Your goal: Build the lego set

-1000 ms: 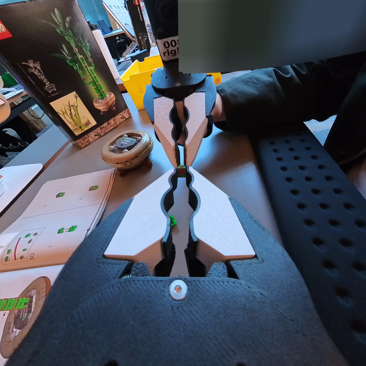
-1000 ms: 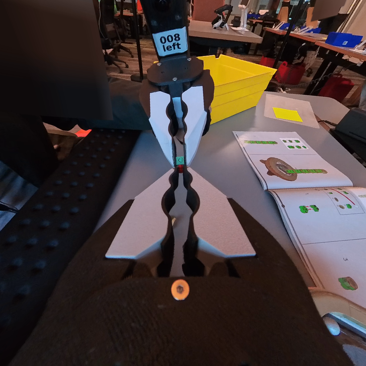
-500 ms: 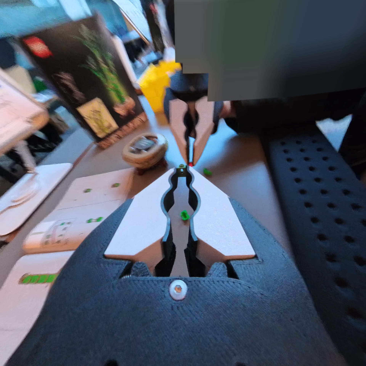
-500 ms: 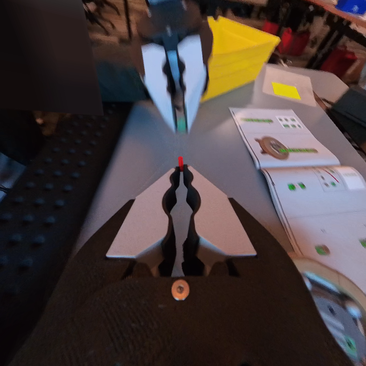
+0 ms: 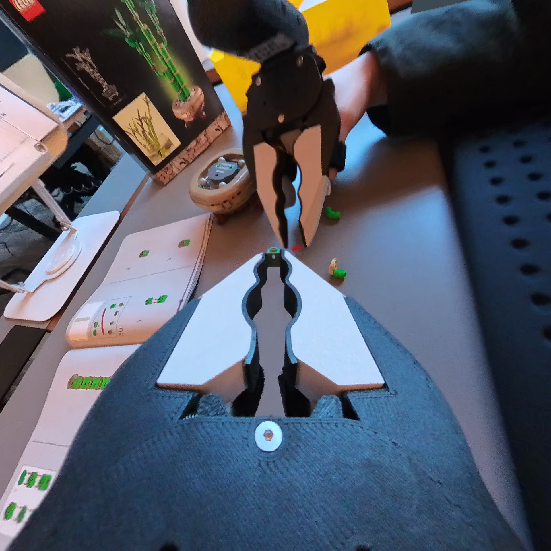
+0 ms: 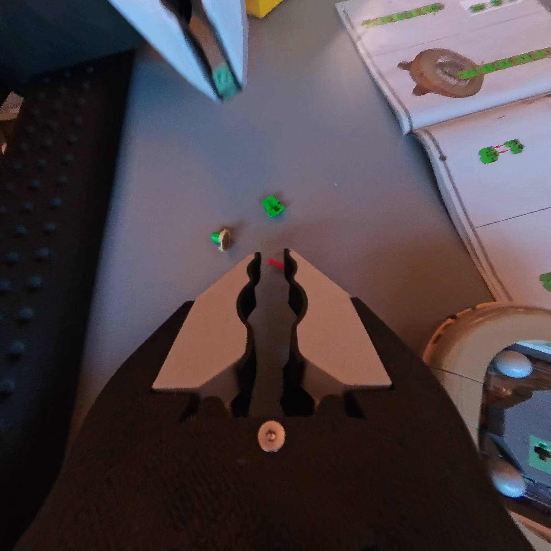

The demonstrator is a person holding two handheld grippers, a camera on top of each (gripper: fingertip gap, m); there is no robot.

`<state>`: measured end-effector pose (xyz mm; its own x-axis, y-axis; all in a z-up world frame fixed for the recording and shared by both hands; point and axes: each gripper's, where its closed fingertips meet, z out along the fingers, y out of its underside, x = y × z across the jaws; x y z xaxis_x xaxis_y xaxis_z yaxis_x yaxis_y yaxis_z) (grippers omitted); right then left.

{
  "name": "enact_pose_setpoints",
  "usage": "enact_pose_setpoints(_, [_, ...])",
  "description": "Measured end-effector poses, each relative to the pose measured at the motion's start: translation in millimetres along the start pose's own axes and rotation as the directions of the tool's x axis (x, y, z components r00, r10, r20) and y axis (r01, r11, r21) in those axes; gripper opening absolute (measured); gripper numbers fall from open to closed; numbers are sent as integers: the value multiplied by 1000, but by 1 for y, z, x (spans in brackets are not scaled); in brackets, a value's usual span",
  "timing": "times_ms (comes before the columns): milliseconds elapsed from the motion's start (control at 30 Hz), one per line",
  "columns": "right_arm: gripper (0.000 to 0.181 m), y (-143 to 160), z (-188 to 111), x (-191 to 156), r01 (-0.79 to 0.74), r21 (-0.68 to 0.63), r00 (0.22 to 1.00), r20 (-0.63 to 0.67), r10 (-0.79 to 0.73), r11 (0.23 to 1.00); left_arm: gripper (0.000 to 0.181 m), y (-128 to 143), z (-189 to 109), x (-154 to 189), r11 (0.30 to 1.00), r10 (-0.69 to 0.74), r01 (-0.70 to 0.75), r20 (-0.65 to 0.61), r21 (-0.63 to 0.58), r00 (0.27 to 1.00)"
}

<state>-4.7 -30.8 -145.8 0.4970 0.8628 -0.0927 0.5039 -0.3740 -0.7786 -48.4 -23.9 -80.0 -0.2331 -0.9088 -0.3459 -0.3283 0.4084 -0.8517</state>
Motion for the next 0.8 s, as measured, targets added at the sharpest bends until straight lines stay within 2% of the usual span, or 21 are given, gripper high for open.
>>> enact_pose_setpoints(100, [21,-41,-9,-9,-68,198,997,56,58,978,7,2,6,-1,999,40,-39,31,-38,999])
enact_pose_setpoints(167, [19,-75,-17,-14,-231,353,969,169,181,907,6,0,9,-3,995,90,-87,75,-44,993])
enact_pose_setpoints(200, [20,-85,-19,-15,-328,386,938,244,248,862,7,-3,10,-4,993,113,-109,95,-44,989])
enact_pose_setpoints(267, [19,-91,-20,-17,-475,387,864,376,335,791,7,-6,11,-4,990,142,-137,113,-43,984])
enact_pose_setpoints(300, [17,-89,-18,-14,-517,371,840,393,374,772,7,-6,11,-3,988,152,-147,117,-50,981])
enact_pose_setpoints(633, [9,-75,-4,-10,-585,283,800,357,483,760,7,6,16,-3,967,231,-213,131,-138,964])
enact_pose_setpoints(800, [5,-79,-9,-12,-653,271,737,445,509,707,6,-2,14,-3,975,215,-203,143,-96,966])
